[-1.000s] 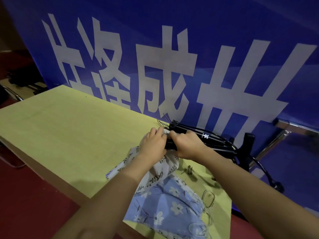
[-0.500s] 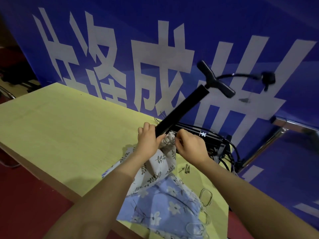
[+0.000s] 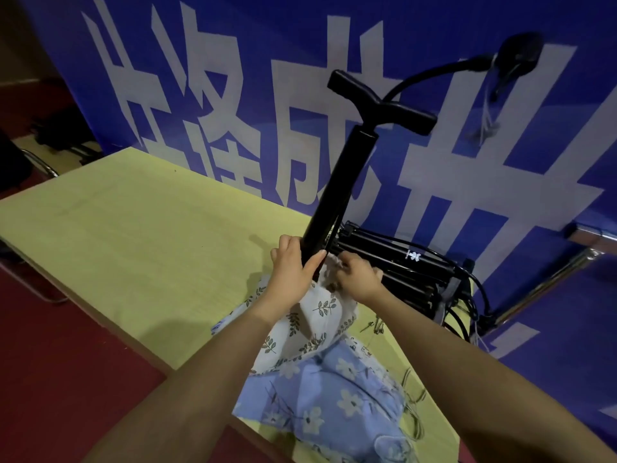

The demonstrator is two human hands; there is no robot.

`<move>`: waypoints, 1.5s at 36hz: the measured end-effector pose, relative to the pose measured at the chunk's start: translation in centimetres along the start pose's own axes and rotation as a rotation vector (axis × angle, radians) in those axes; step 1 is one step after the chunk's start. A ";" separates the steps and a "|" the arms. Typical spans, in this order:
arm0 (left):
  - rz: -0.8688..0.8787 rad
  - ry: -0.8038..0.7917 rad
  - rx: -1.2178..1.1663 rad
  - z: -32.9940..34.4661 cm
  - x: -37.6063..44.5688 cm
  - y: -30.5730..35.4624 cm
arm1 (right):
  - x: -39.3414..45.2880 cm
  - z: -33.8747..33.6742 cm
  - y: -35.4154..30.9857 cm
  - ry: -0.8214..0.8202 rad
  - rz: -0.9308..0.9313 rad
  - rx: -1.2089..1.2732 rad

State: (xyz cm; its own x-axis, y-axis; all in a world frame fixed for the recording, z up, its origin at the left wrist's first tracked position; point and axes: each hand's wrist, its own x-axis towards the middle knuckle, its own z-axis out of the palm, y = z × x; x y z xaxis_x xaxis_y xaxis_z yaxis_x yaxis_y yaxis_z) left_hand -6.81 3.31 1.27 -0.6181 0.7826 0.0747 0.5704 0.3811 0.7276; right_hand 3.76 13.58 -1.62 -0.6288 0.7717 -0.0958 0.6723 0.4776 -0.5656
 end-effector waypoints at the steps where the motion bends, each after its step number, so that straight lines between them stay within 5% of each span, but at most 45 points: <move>1: -0.006 0.006 -0.007 0.0 0.0 -0.1 | -0.1 0.0 0.1 0.026 -0.013 0.040; 15: -0.049 -0.042 -0.173 0.9 0.4 -0.5 | -0.7 -4.4 -2.9 0.147 -0.143 0.650; 25: -0.056 -0.037 -0.175 -0.8 0.2 0.7 | -2.7 -7.0 -5.4 -0.054 -0.251 0.815; 33: 0.000 -0.090 -0.187 -1.3 -0.3 1.6 | -3.6 -7.9 -6.8 0.140 -0.181 1.009; 43: 0.040 -0.261 -0.025 -3.9 0.3 3.8 | -4.2 -8.7 -5.3 0.188 -0.067 0.958; 54: 0.074 0.060 -0.266 -6.0 0.8 8.2 | -5.8 -9.0 -4.6 0.136 -0.120 0.650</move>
State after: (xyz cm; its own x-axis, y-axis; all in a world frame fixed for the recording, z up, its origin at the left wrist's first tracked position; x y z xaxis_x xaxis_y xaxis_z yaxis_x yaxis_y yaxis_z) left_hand -5.88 4.11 11.42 -0.6154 0.7700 0.1687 0.4581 0.1752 0.8715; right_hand 7.77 10.69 8.91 -0.6010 0.7954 0.0783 0.2024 0.2462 -0.9478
